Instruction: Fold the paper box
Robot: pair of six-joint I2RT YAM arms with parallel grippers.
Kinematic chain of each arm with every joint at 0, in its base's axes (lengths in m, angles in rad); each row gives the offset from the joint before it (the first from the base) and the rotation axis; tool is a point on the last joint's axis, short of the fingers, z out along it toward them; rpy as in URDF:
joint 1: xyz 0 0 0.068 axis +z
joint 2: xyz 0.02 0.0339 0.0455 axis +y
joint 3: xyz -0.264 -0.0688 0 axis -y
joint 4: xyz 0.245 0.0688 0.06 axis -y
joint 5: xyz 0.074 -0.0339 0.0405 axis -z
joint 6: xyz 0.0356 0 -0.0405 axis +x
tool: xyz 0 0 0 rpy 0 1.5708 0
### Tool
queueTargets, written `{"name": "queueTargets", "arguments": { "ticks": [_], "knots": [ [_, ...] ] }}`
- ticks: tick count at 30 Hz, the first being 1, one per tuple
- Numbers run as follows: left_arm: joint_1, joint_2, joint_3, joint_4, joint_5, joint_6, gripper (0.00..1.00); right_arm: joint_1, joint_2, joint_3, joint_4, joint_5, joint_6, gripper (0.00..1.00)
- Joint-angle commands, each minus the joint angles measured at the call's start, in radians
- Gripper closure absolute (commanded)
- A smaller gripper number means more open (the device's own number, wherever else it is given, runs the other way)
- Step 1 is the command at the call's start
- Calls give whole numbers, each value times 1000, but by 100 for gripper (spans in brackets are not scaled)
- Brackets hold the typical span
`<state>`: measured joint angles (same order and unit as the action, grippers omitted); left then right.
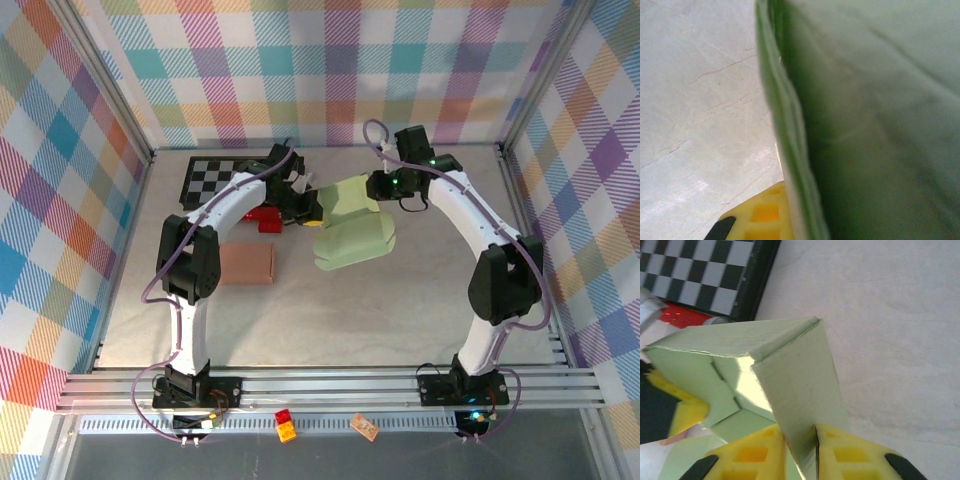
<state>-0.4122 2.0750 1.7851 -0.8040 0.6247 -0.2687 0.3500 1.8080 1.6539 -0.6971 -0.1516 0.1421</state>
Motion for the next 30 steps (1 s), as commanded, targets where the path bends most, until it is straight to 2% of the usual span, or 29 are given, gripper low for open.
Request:
{"name": "queueTargets", "arguments": {
  "ticks": [1,5,8,10,13,16,22,27,30],
  "knots": [
    [-20,-35,43,13,47,2,100,46,50,49,-96,150,19,87],
    [-25,-30,55,-2,39,-1,100,84,100,118,-181,339,77,100],
    [-32,-27,68,-18,26,-4,100,110,131,157,-224,422,107,100],
    [-38,-22,78,-30,22,-3,100,112,137,161,-217,401,111,100],
    [-43,-17,79,-34,18,-1,100,111,149,182,-210,372,98,84],
    [-45,-17,79,-40,18,2,100,110,177,224,-222,357,80,80],
    [-46,-13,89,-51,17,9,100,110,215,264,-229,358,59,78],
    [-46,-9,94,-62,17,16,100,110,244,300,-258,431,64,78],
    [-48,-6,97,-65,15,16,100,110,262,324,-277,489,70,84]
  ]
}}
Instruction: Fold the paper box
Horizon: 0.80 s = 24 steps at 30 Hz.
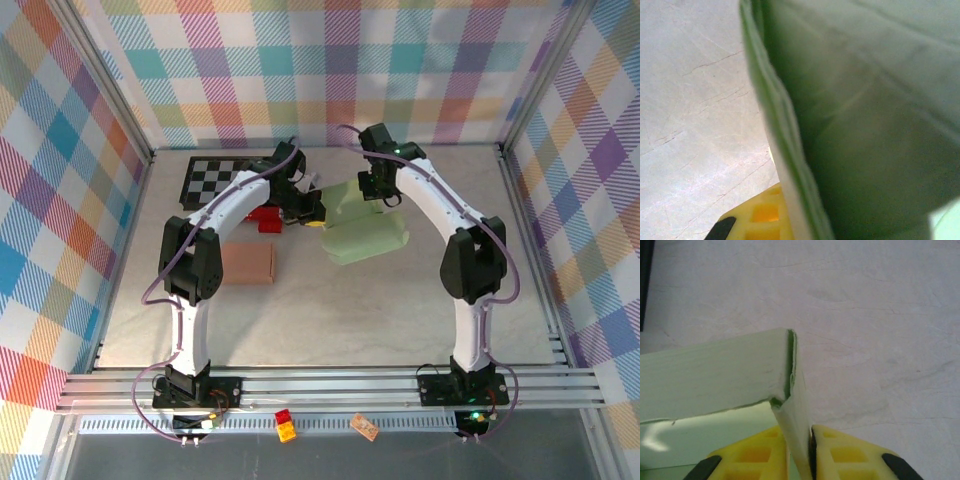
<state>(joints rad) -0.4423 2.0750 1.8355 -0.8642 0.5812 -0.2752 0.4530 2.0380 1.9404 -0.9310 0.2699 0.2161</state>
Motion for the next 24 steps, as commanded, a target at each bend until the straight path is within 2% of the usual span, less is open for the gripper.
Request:
{"name": "queueTargets", "arguments": {
  "ticks": [1,5,8,12,20,24],
  "knots": [
    [-18,-4,48,-7,57,22,100,9,42,52,-56,87,2,87],
    [-22,6,62,-18,49,20,100,21,68,95,-111,203,37,99],
    [-27,10,64,-16,43,13,100,28,63,96,-121,257,54,100],
    [-30,14,65,-12,43,8,100,29,59,103,-118,231,52,100],
    [-30,17,70,-13,40,7,100,28,59,101,-115,178,44,73],
    [-30,17,68,-16,41,9,100,24,72,108,-113,167,36,76]
  ]
}}
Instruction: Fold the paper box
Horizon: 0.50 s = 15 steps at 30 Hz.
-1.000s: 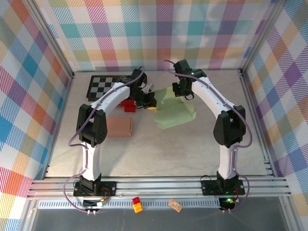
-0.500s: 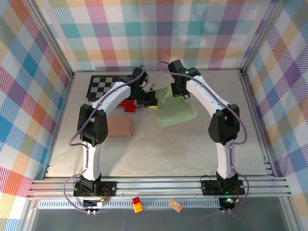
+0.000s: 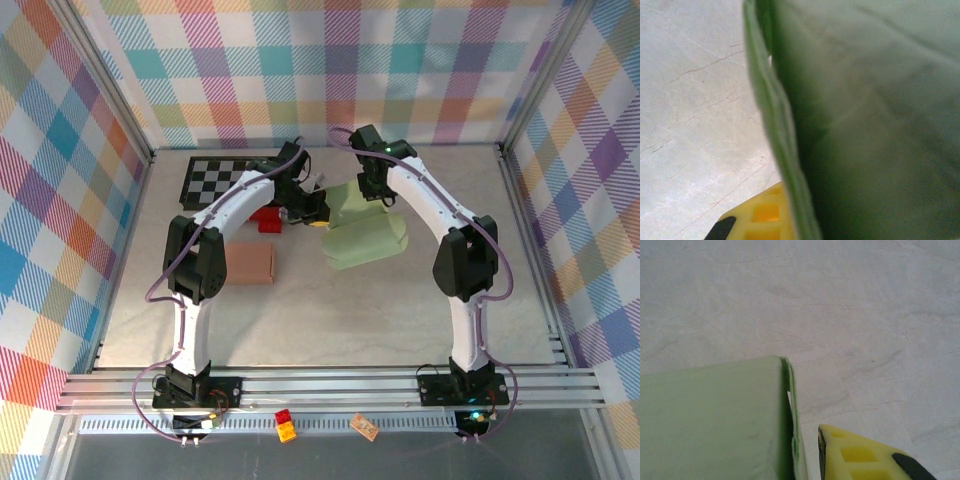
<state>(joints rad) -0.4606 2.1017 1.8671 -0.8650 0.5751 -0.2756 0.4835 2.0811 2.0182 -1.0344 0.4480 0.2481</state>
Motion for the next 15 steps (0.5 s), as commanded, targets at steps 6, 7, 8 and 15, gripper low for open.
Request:
{"name": "queueTargets", "arguments": {
  "ticks": [6,7,8,15],
  "knots": [
    [-13,-8,40,-14,44,6,100,-6,32,30,-22,60,16,100],
    [-13,-8,40,-13,45,6,100,-4,34,30,-26,78,22,100],
    [-15,-8,40,-11,45,3,100,-3,36,29,-31,100,27,100],
    [-15,3,53,-21,19,-10,100,-2,-2,-2,-21,5,18,68]
  ]
}}
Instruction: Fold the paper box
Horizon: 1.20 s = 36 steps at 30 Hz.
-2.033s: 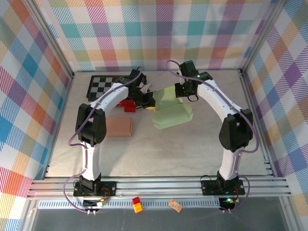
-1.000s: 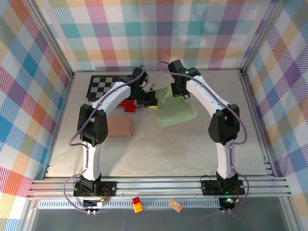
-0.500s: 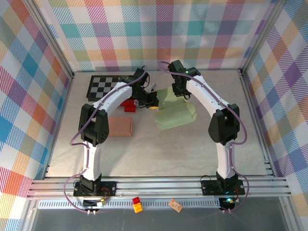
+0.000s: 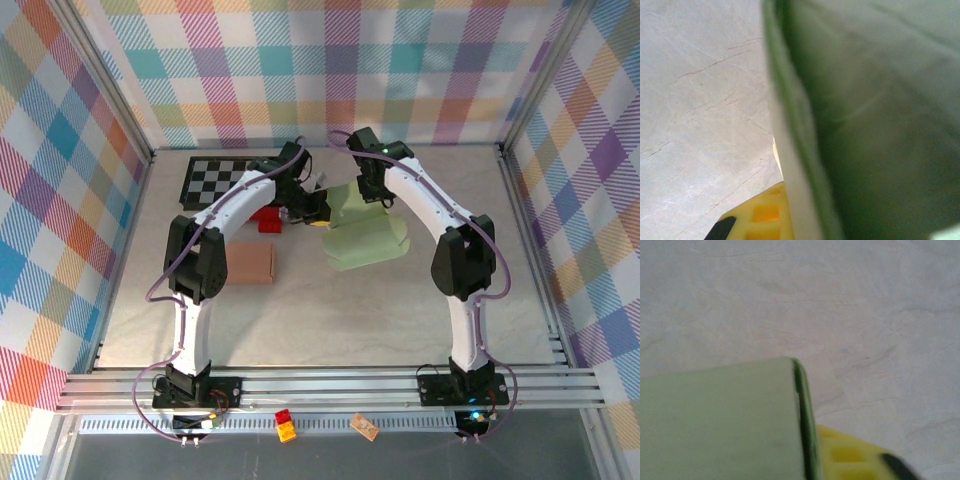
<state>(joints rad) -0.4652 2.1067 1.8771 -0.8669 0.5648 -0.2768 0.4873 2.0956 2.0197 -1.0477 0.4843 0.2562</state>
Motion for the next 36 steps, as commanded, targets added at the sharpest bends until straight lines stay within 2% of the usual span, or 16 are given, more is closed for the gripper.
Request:
{"name": "queueTargets", "arguments": {
  "ticks": [1,6,9,13,16,21,29,36],
  "knots": [
    [-10,-1,43,-18,27,-14,100,-6,-26,-12,-6,-52,7,64],
    [-10,4,47,-17,24,-18,100,-7,-102,-120,27,-149,-7,60],
    [-10,8,51,-20,28,-15,100,-12,-122,-161,46,-160,-3,71],
    [-10,12,60,-26,29,-12,100,-19,-90,-139,24,-132,-6,73],
    [-10,16,66,-29,30,-12,100,-19,-74,-137,28,-91,-16,87],
    [-10,12,65,-35,21,-11,100,-16,-52,-120,-1,21,0,99],
    [-15,12,70,-28,-23,-50,100,26,-43,-105,-27,145,59,100],
    [-28,12,13,20,-102,-99,100,34,-74,-182,-14,3,136,100]
  ]
}}
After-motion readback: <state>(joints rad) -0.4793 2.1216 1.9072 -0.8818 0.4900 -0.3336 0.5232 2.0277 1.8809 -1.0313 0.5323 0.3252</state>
